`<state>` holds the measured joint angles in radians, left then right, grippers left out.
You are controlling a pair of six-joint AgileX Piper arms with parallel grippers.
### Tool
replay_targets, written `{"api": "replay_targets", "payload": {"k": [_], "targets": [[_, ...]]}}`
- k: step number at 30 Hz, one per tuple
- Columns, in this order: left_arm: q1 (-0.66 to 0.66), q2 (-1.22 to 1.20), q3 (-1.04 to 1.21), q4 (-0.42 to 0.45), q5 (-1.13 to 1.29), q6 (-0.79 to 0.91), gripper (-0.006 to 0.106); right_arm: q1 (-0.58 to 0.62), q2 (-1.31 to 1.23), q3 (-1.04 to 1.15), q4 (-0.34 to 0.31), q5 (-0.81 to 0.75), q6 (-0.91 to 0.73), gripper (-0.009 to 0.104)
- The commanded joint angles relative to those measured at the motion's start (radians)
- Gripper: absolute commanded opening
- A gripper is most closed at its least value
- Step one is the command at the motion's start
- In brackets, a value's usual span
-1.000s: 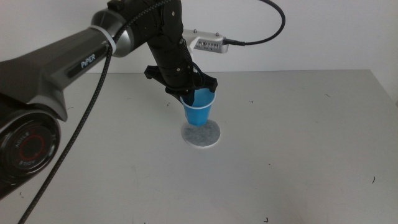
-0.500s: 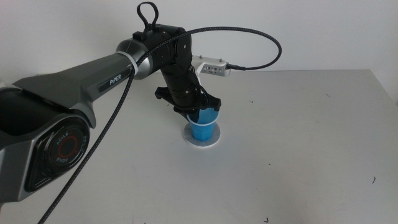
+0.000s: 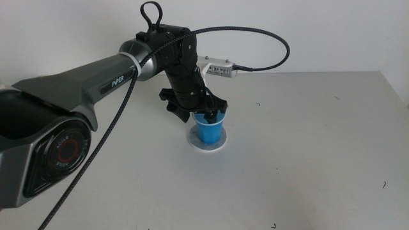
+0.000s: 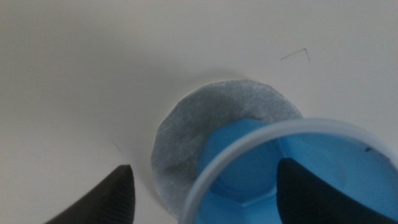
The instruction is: Place an empty cup on a cup mat.
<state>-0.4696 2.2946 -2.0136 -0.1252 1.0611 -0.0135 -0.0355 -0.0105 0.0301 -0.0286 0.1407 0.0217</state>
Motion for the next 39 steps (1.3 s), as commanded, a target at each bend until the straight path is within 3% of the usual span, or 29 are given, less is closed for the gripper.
{"api": "replay_targets", "payload": {"k": [1,7,14,29,34,39], "targets": [[0.001,-0.1,-0.032,-0.014,-0.026,0.014,0.082,-0.001,-0.027,-0.008,-0.014,-0.075,-0.005,0.094],[0.015,-0.201,-0.032,-0.001,-0.006,0.019,0.105,-0.001,-0.027,-0.008,-0.014,-0.075,-0.005,0.094],[0.052,-0.364,-0.032,-0.033,0.037,0.014,0.105,-0.001,-0.027,-0.008,-0.014,-0.075,-0.005,0.094],[0.095,-0.755,-0.017,0.246,0.197,0.062,0.105,0.001,-0.027,-0.008,-0.014,-0.075,-0.005,0.094],[0.144,-0.962,0.173,0.29,0.067,0.128,0.105,0.001,-0.027,-0.008,-0.014,-0.075,-0.005,0.094],[0.274,-1.166,0.475,0.248,-0.14,0.132,0.105,0.001,-0.027,-0.008,-0.014,-0.075,-0.005,0.094]]}}
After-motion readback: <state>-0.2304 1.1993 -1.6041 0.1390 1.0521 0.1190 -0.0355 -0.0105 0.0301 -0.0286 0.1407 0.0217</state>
